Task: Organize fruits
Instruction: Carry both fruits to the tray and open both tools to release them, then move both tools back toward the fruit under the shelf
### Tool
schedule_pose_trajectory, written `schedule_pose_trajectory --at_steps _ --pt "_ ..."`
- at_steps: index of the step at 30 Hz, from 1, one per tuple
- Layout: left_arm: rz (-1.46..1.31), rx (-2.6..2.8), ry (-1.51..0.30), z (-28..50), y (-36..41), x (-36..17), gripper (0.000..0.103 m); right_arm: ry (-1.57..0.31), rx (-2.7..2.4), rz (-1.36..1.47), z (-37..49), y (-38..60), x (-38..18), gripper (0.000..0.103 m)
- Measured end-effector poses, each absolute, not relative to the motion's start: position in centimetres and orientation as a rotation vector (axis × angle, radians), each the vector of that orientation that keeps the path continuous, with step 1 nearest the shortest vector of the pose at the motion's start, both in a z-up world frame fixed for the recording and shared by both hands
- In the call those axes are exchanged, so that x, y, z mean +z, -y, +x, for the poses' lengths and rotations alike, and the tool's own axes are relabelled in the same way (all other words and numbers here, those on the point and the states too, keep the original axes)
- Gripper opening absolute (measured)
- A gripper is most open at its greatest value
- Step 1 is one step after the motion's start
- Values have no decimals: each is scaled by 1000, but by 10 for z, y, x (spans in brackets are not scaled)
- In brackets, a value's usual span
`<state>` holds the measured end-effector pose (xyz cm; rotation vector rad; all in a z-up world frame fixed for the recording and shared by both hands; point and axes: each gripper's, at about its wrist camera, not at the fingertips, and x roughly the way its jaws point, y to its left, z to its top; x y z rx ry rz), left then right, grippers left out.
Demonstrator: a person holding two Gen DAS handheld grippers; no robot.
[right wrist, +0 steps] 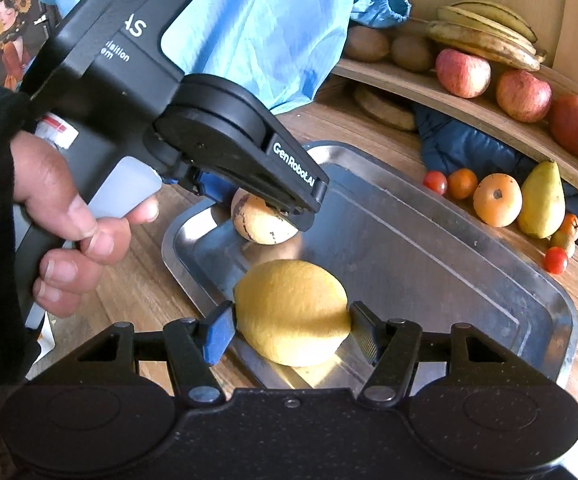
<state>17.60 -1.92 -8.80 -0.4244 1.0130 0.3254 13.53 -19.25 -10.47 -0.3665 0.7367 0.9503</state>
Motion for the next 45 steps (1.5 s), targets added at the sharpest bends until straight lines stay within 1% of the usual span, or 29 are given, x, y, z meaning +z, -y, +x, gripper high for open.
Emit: schedule_pose_trajectory --at_steps 3,5,7,9,11,13,18,23,29,33,40,45 --pt "-424 341 -1008 170 25 -85 63 -741 962 -370 132 198 -106 67" --pt "-414 347 -997 165 29 -82 70 -742 971 -371 129 203 -107 71" --pt "-398 355 -984 158 34 -77 79 -740 975 -370 126 208 -106 73" --pt "-379 366 -973 151 39 -71 82 -738 973 -363 124 215 -105 76" --pt "-364 379 -968 144 43 -67 83 -736 969 -354 123 223 -104 79" --pt "-352 387 -958 136 46 -61 88 -734 964 -342 122 232 -102 82" --pt "-304 373 -975 112 52 -52 93 -725 945 -306 121 254 -98 89" --pt "-271 336 -1015 97 63 -47 95 -722 917 -282 123 273 -98 97" --pt "-214 180 -1100 102 87 -52 97 -728 856 -264 127 293 -95 99" --pt "-179 156 -1143 109 101 -57 101 -745 794 -253 132 305 -94 101" --pt "-97 146 -1236 125 106 -65 102 -792 669 -245 145 319 -97 102" --pt "-59 155 -1239 135 100 -57 102 -813 611 -225 159 320 -99 102"
